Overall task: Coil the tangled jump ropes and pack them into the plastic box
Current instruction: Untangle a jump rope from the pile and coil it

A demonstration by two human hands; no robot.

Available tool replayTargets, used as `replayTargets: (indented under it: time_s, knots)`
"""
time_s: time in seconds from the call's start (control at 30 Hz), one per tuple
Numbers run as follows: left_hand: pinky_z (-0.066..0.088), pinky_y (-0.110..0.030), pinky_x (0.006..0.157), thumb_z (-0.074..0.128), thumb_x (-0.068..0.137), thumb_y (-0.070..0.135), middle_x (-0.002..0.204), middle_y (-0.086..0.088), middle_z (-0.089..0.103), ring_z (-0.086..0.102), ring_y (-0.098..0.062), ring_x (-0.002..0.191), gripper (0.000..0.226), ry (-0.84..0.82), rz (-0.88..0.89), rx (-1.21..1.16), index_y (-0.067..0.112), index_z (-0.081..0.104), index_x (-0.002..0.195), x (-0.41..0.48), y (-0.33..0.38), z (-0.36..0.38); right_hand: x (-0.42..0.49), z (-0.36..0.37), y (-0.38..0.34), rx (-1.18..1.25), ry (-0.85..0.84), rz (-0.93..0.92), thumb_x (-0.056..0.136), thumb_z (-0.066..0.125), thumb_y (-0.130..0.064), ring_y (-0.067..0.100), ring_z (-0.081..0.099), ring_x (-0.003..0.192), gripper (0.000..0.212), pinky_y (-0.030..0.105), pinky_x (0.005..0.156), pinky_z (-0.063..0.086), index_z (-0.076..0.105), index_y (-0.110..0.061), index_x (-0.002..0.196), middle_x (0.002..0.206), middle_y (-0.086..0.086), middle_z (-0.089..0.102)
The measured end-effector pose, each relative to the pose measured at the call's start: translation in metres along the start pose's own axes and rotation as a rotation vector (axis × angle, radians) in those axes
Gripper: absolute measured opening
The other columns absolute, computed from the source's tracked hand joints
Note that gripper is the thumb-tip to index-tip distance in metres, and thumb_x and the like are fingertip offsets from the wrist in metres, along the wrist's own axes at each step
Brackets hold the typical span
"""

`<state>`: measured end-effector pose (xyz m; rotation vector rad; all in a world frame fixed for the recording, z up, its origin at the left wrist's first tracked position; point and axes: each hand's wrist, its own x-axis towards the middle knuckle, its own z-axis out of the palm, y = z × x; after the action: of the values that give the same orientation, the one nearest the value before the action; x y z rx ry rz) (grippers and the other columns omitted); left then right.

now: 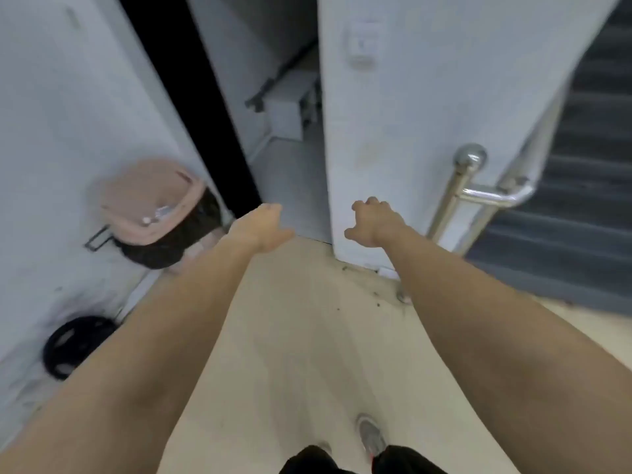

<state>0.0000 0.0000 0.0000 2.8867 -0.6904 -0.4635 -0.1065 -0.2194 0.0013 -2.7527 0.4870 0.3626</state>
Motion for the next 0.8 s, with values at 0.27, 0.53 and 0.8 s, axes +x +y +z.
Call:
replayTargets:
  time_s: [0.27,0.53,0.8]
  knots:
    - [0.04,-0.044,0.109,0.053,0.097,0.052,0.155,-0.01,0.038,0.042,-0.031,0.138,0.07,-0.333,0.403,0.124,0.015,0.032,0.153,-0.026,0.117,0.104,-0.148,0.085,0.111,0.2,-0.038,0.552,0.089,0.059,-0.046,0.037,0.041,0.132,0.068,0.047,0.104,0.042,0.039,-0.017,0.147,0.145,0.013,0.041]
    - [0.04,-0.042,0.109,0.053,0.096,0.051,0.154,-0.012,0.043,0.045,-0.032,0.137,0.069,-0.5,0.873,0.362,0.014,0.035,0.151,-0.148,0.289,0.194,-0.369,0.144,0.194,0.426,0.07,1.017,0.093,0.057,-0.043,0.035,0.038,0.134,0.062,0.047,0.104,0.041,0.04,-0.017,0.147,0.146,0.012,0.038]
    - [0.038,-0.042,0.112,0.052,0.098,0.049,0.158,-0.007,0.036,0.04,-0.027,0.142,0.07,-0.57,1.274,0.551,0.016,0.028,0.155,-0.332,0.456,0.277,-0.613,0.203,0.258,0.613,0.262,1.416,0.093,0.056,-0.04,0.032,0.039,0.131,0.056,0.046,0.101,0.043,0.045,-0.017,0.143,0.142,0.01,0.04]
